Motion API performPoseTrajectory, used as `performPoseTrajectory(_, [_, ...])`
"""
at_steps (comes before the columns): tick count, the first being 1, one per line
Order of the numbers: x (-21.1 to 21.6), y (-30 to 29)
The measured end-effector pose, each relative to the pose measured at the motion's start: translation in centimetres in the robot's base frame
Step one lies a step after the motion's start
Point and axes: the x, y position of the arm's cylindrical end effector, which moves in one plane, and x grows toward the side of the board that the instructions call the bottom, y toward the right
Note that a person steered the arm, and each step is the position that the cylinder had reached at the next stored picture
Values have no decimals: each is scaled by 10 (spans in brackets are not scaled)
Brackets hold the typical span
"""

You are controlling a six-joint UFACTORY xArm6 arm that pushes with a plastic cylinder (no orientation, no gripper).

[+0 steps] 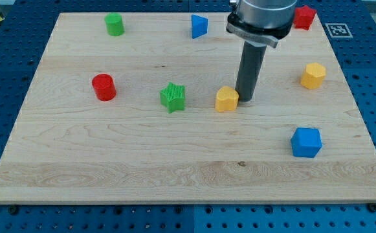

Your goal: Move the heart towards the bottom left corner

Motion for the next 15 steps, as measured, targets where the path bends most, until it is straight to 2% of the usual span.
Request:
performPoseTrajectory(5, [17,-13])
performPoseTrajectory(9, [16,-56])
performPoseTrajectory(10, [-14,-51])
performPoseTrajectory(11, [-18,-78])
performPoseTrajectory(12, [14,-88])
performPoseTrajectory(15, [25,-70])
